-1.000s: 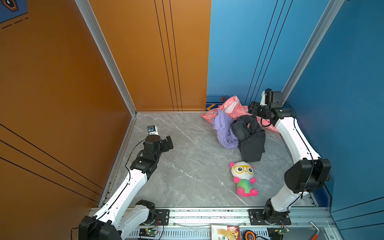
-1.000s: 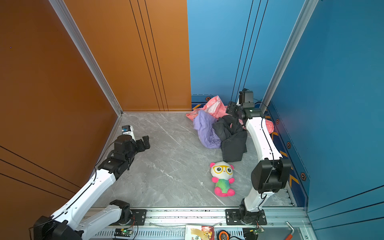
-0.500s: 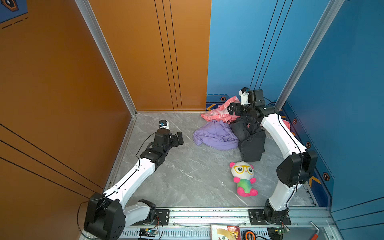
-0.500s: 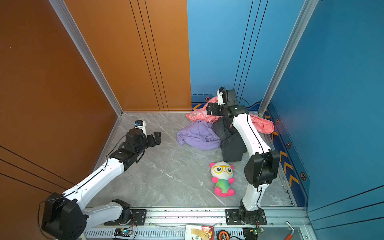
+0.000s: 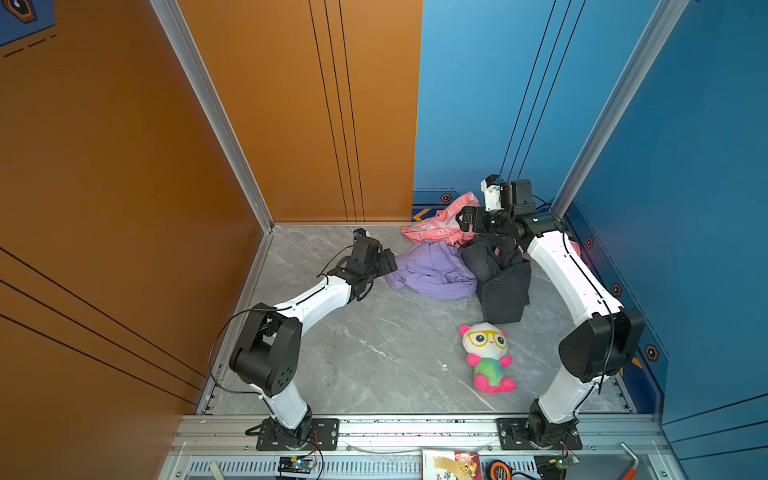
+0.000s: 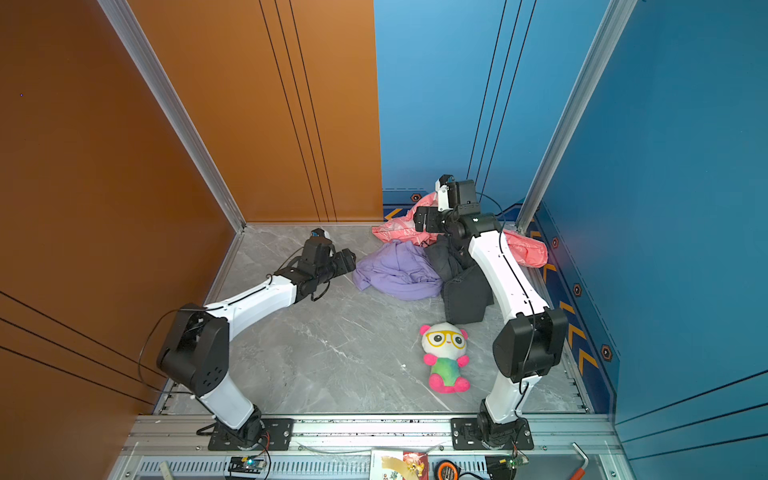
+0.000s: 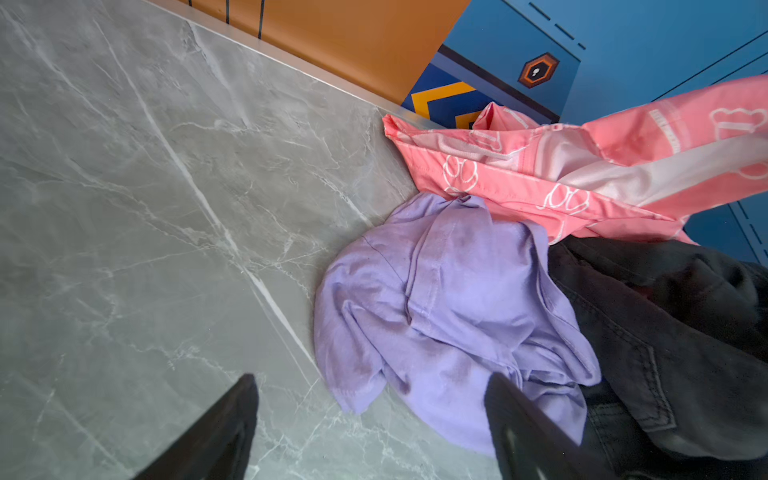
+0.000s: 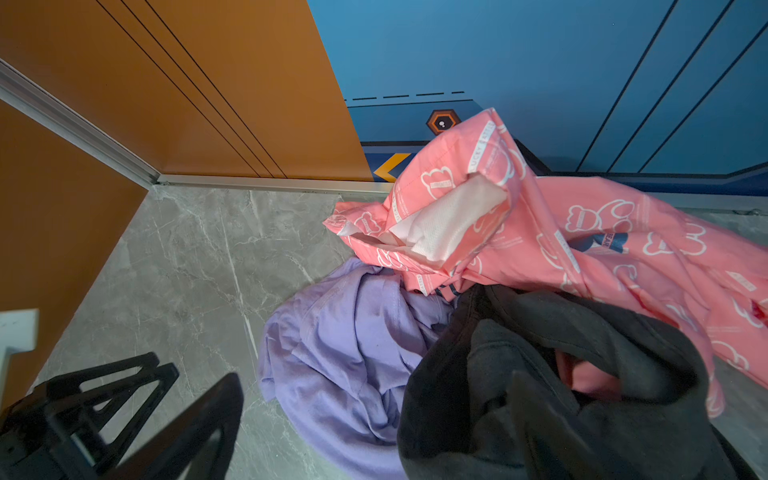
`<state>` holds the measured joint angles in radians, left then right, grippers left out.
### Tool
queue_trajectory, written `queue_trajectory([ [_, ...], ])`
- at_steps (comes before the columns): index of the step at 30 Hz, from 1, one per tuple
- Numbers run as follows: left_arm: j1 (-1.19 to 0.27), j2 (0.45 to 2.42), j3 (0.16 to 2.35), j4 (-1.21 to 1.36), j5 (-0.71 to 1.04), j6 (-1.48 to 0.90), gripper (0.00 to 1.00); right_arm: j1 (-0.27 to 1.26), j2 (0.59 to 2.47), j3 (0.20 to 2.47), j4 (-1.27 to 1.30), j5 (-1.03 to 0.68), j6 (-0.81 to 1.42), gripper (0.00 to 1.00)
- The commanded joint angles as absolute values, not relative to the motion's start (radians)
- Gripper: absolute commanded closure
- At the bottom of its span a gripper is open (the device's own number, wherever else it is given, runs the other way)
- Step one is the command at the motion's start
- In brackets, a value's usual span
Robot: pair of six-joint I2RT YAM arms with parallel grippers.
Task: Pick out a specific cloth from the pile
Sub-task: 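Reach the left gripper to the lavender shirt while the right holds the garment, then close the left gripper on the lavender shirt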
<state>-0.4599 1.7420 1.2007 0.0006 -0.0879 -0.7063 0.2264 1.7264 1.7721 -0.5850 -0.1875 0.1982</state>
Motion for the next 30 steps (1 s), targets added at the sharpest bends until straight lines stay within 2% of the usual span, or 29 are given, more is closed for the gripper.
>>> queue_trajectory([
  [1, -0.48, 1.813, 1.279, -0.044, -0.046, -0.792, 0.24, 0.224, 1.683, 1.728, -0.6, -0.186, 0.192, 0.0],
  [5, -0.5, 1.908, 1.368, -0.143, -0.022, -0.907, 0.27, 0.224, 1.661, 1.693, -0.6, -0.171, 0.195, 0.0],
  [9, -0.514, 1.97, 1.395, -0.144, 0.036, -1.041, 0.27, 0.223, 1.651, 1.67, -0.6, -0.164, 0.196, 0.0],
  [12, -0.524, 1.999, 1.407, -0.143, 0.069, -1.118, 0.32, 0.224, 1.65, 1.666, -0.6, -0.163, 0.198, 0.0],
  [19, -0.531, 2.04, 1.428, -0.128, 0.113, -1.243, 0.36, 0.224, 1.66, 1.666, -0.6, -0.167, 0.211, 0.0],
  [21, -0.531, 2.058, 1.43, -0.113, 0.127, -1.281, 0.44, 0.223, 1.662, 1.667, -0.599, -0.169, 0.215, 0.0],
  [23, -0.53, 2.074, 1.428, -0.092, 0.135, -1.325, 0.46, 0.225, 1.664, 1.668, -0.598, -0.171, 0.216, 0.0],
  [30, -0.527, 2.115, 1.44, -0.048, 0.164, -1.375, 0.77, 0.223, 1.665, 1.669, -0.597, -0.168, 0.215, 0.0],
])
